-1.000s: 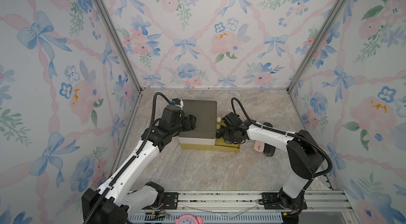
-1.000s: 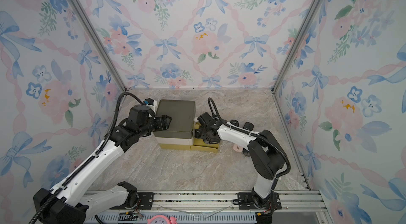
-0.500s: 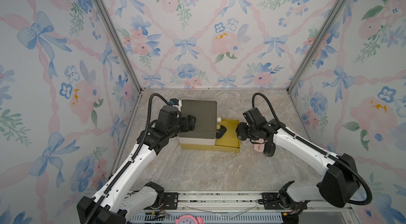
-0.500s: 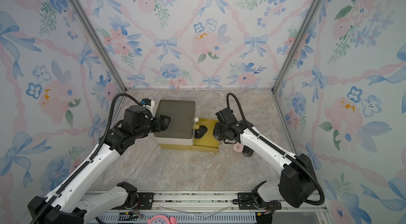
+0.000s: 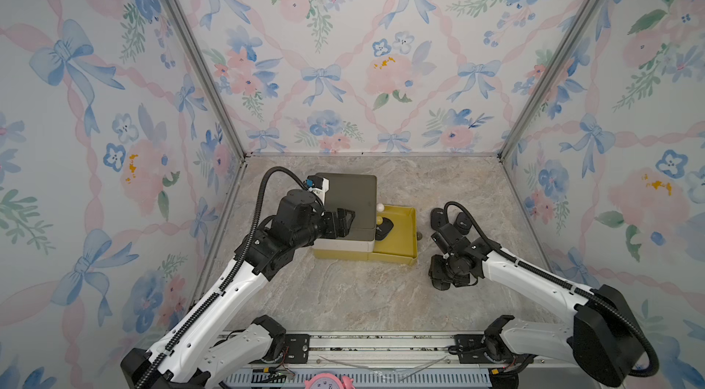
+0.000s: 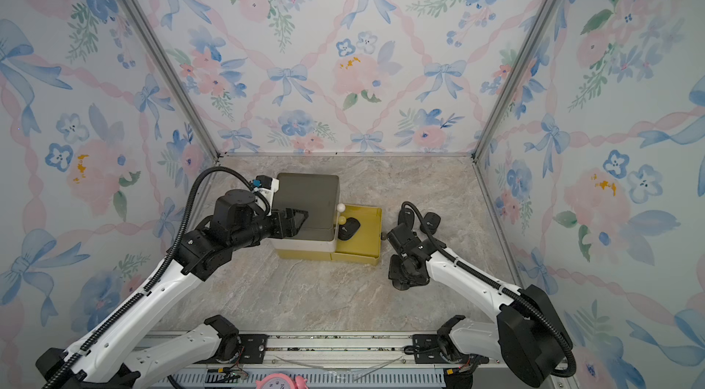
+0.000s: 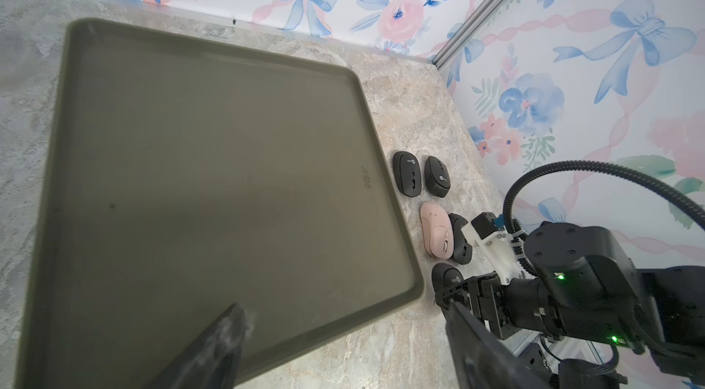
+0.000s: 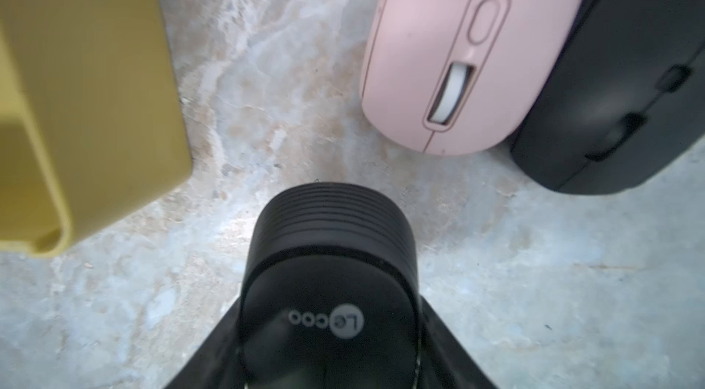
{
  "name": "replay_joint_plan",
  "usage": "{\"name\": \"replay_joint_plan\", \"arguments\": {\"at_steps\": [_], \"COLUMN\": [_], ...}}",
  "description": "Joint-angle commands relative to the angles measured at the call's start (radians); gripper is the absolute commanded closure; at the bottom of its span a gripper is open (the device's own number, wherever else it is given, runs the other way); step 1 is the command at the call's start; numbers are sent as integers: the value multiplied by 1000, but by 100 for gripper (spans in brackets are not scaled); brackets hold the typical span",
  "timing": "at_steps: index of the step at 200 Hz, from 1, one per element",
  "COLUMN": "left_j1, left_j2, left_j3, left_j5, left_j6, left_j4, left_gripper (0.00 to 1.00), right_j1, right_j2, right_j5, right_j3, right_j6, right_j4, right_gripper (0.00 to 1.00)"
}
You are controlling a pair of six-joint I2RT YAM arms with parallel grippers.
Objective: Take the mice out of the drawer
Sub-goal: Place the mouse at the center of the board.
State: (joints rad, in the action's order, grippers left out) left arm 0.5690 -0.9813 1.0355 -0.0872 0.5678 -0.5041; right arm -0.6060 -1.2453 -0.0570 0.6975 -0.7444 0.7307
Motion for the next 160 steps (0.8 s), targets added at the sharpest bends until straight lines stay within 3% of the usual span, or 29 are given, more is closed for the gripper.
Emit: {"name": "replay_joint_plan", "arguments": {"at_steps": [1,83,131,160], "left_j1": [14,14,14,-2], "left_j2": [2,-10,-16,-45], "left_j3": [-16,-9,19,24], "left_j5": [13,55,95,102], "left_j6": [29,19,-4,8], "left_j4": [-18,-18,-18,-17], "left_gripper": [15,14,14,15], "right_j1": [-17,-32,-30,-22], "right_j2": [-21,-59,60,27], "right_j5": [-26,-71,-91,20], "right_j3": [-39,-29,173,290], "right_j6": [-33,-11,37,42], "right_j4": [-53,-41,112,43], "right_gripper": [41,28,27,29]}}
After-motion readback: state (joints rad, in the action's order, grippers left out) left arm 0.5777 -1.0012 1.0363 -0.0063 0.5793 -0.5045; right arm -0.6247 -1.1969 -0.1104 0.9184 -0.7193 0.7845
